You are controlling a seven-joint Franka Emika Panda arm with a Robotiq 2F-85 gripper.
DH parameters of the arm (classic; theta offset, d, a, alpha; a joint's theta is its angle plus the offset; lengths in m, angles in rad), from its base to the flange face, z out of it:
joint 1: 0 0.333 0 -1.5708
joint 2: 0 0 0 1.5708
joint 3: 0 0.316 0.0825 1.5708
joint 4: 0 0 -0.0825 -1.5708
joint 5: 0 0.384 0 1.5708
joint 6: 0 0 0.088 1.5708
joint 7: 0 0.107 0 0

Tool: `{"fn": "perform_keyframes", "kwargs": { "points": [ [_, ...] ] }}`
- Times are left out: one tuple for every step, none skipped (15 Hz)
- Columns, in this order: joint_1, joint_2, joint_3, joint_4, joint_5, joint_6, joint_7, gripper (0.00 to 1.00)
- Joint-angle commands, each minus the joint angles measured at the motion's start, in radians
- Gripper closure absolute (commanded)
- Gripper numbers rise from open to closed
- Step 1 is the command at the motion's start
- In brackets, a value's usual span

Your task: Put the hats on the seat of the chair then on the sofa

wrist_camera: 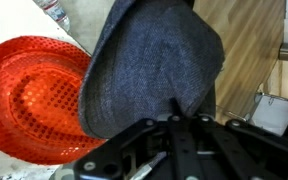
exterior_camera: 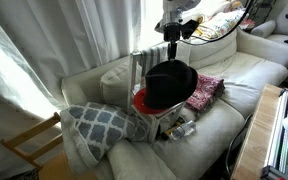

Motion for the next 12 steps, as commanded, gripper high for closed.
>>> {"fn": "perform_keyframes", "kwargs": {
  "points": [
    [-0.026, 0.072, 0.022, 0.077, -0.005, 0.042, -0.053, 0.98],
    [-0.029, 0.084, 0.025, 0.087, -0.004, 0.064, -0.068, 0.98],
    [-0.029, 0.091, 0.025, 0.094, -0.006, 0.093, -0.076, 0.98],
    [-0.031, 0.103, 0.026, 0.103, -0.012, 0.114, -0.083, 0.98],
    [-0.03, 0.109, 0.025, 0.107, -0.019, 0.146, -0.084, 0.98],
    [-0.032, 0.119, 0.027, 0.114, -0.027, 0.161, -0.086, 0.98],
    [-0.031, 0.126, 0.028, 0.115, -0.038, 0.179, -0.09, 0.98],
    [-0.029, 0.131, 0.028, 0.115, -0.049, 0.196, -0.094, 0.98],
    [-0.027, 0.137, 0.028, 0.115, -0.065, 0.206, -0.097, 0.98],
    [-0.026, 0.142, 0.029, 0.115, -0.082, 0.212, -0.098, 0.98],
    [-0.025, 0.148, 0.029, 0.113, -0.099, 0.21, -0.095, 0.98],
    [-0.022, 0.151, 0.028, 0.108, -0.117, 0.222, -0.089, 0.98]
  ]
}}
